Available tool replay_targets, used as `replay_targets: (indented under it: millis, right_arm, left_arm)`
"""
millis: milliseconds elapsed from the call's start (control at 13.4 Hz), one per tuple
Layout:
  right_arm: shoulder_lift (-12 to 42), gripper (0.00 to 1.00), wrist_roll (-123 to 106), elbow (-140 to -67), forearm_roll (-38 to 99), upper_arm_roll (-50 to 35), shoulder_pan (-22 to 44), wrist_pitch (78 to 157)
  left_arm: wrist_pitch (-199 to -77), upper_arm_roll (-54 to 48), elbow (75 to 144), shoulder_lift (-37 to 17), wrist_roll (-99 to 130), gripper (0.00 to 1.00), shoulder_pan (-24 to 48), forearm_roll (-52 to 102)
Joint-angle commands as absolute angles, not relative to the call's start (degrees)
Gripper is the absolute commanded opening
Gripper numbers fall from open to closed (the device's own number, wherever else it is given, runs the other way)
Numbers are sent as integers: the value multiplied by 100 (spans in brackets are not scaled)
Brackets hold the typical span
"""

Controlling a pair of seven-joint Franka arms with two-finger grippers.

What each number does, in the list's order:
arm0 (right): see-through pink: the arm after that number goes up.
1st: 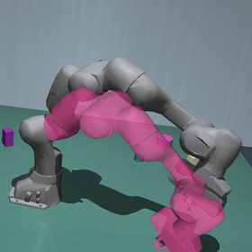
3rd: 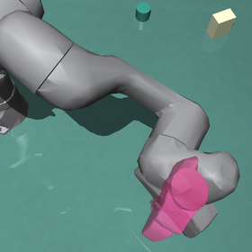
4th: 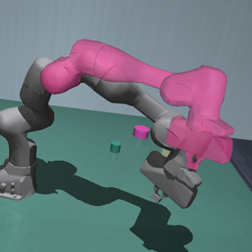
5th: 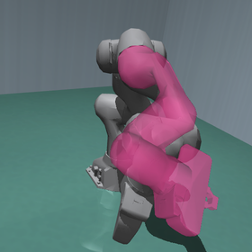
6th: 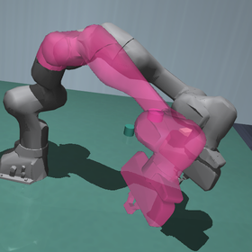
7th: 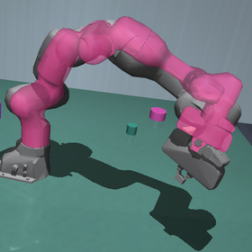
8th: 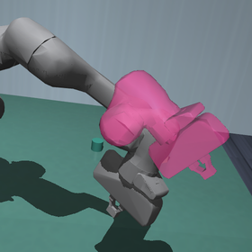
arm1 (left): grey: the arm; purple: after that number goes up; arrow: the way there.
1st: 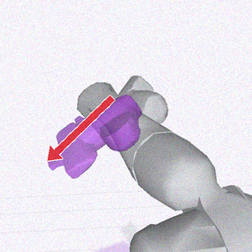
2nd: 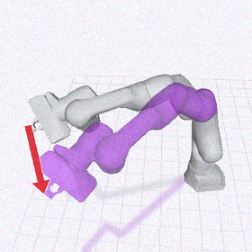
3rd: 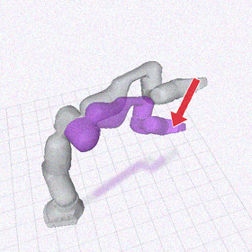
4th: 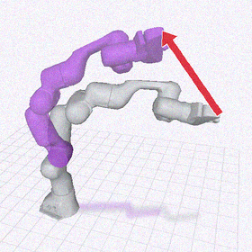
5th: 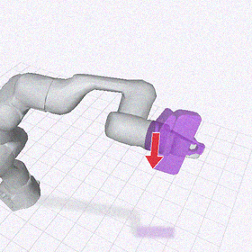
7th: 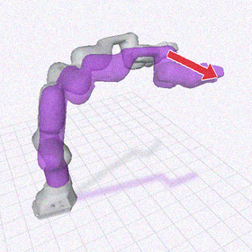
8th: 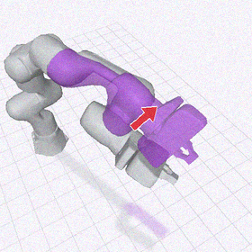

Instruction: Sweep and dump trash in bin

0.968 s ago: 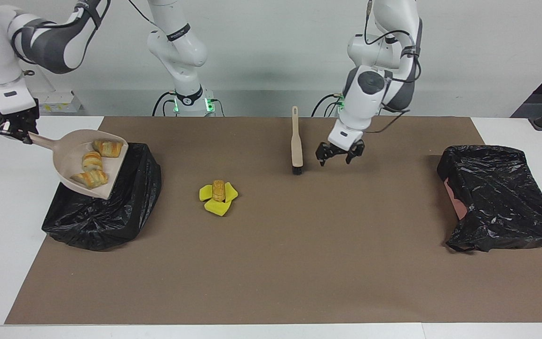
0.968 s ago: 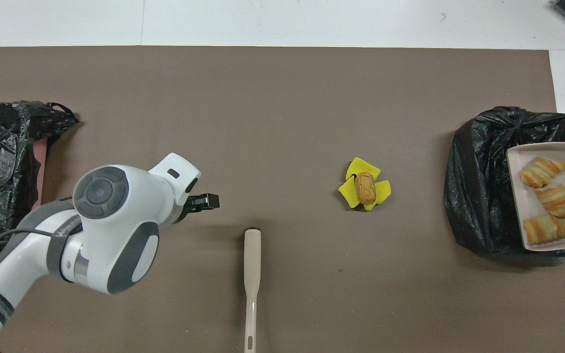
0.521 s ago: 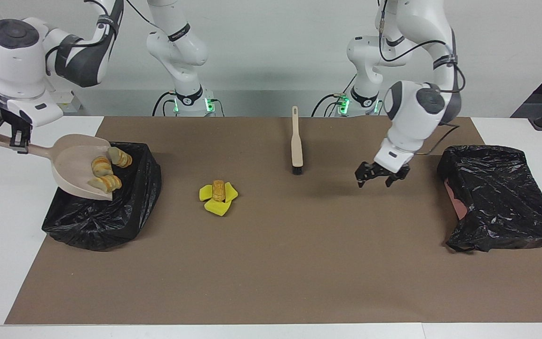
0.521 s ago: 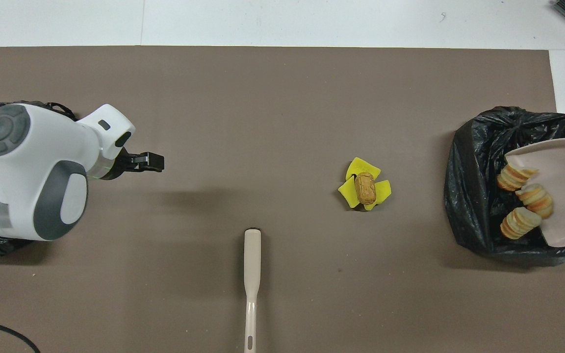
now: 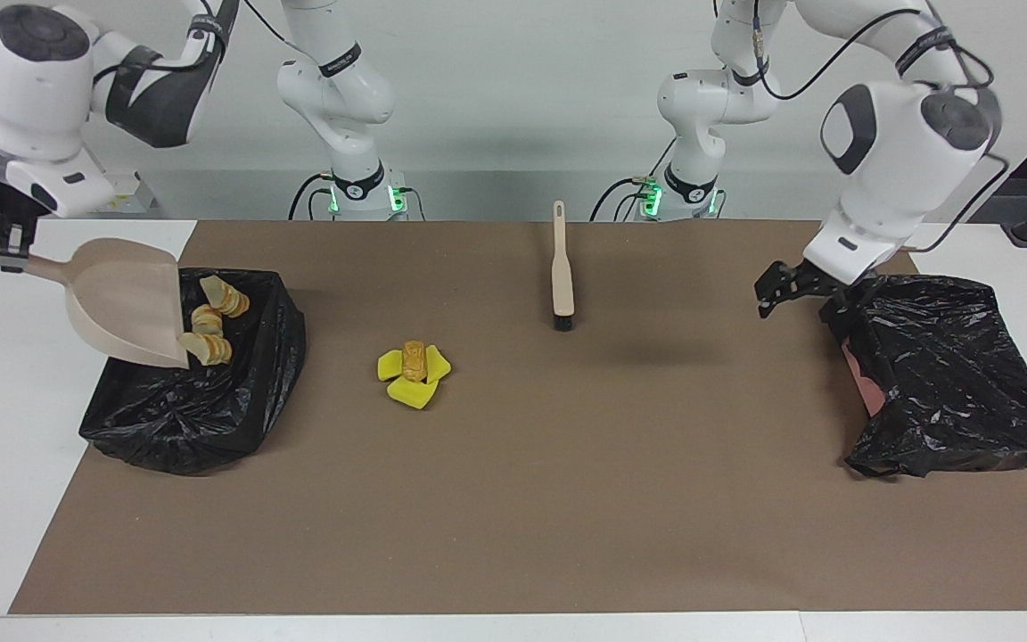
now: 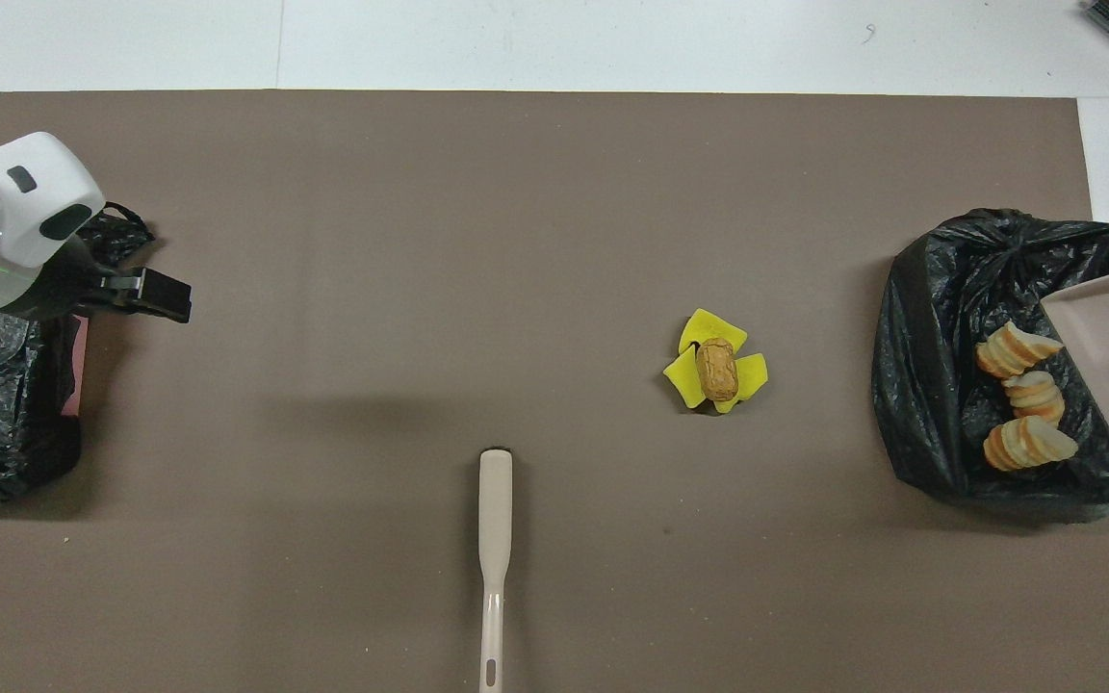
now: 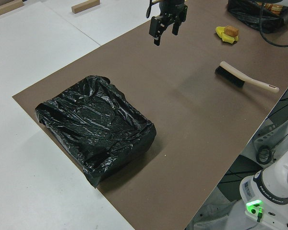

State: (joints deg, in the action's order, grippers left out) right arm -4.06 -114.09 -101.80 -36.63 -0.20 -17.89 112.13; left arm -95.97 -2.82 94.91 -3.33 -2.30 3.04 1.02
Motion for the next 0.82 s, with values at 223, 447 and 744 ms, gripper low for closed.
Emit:
replay_targets:
  millis: [223,447,744]
  right_arm:
    - [-1326,0,-10990,-10213,-2919,9,-1750,10180]
    - [-1415,0,-9253,-10248,-2358,-517,-1740,9599]
    - [-1450,0,-5662,-10432,-1277,-1090,-1295,9299]
  left_arm:
    - [-9026,-290,9255,62,-255,100,290,-141]
    - [-9044,-290,9255,62,-272,100,281,-141]
    - [-9044,-290,9255,62,-272,100,281,-141]
